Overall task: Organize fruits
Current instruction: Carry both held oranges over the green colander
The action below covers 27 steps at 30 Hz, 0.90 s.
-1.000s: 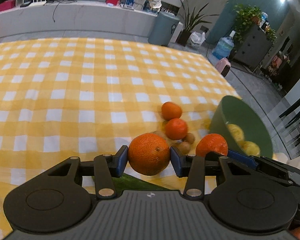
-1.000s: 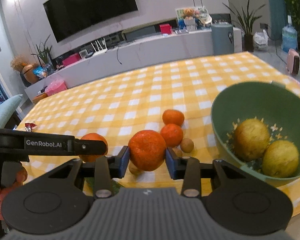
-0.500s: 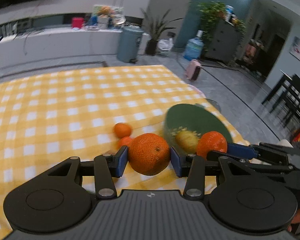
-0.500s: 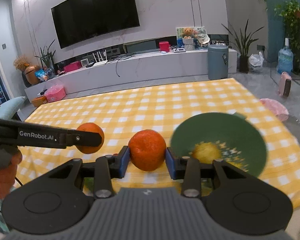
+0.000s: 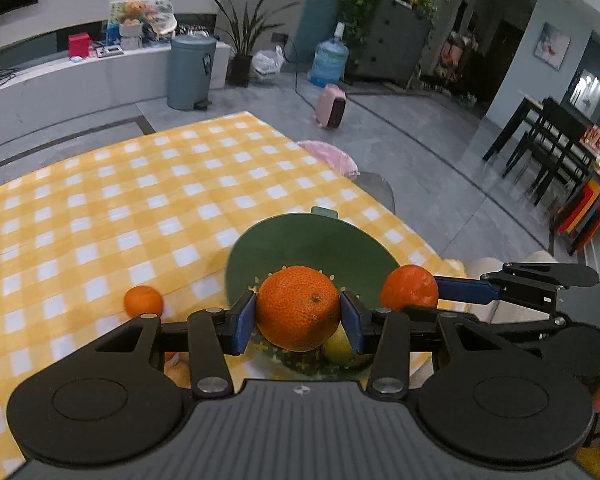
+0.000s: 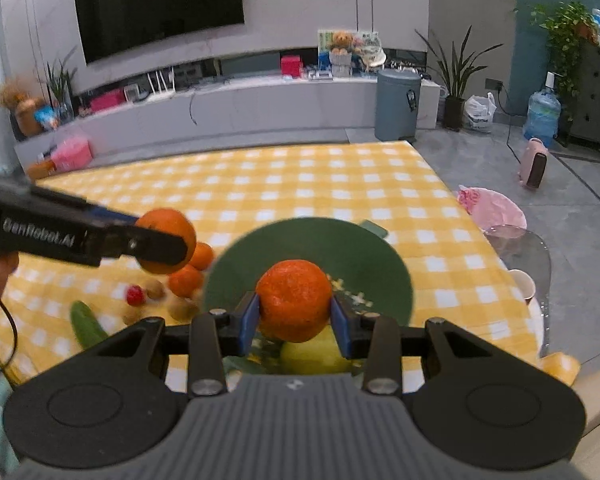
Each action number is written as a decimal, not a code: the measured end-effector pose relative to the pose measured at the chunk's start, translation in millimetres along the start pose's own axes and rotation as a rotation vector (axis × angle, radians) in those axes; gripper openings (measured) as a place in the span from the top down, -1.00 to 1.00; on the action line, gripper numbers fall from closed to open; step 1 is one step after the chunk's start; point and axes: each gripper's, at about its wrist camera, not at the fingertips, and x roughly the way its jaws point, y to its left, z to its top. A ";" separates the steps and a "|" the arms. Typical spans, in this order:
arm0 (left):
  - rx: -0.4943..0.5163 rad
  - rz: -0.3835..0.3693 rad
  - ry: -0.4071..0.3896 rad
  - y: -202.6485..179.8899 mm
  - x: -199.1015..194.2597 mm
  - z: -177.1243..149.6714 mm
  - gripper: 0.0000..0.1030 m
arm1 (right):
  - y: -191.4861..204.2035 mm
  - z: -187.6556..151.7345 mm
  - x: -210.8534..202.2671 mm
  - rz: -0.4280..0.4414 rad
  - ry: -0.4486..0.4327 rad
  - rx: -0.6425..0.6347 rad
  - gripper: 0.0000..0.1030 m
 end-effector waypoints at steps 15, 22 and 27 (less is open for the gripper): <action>0.022 0.065 0.111 0.6 78.4 26.0 0.01 | -21.0 15.2 84.9 -0.047 0.128 -0.122 0.30; 0.046 0.088 0.135 5.2 97.4 30.1 0.01 | -21.4 19.4 111.3 -0.082 0.173 -0.184 0.30; 0.045 0.095 0.145 9.4 107.0 31.1 0.01 | -20.6 21.6 123.7 -0.089 0.191 -0.215 0.30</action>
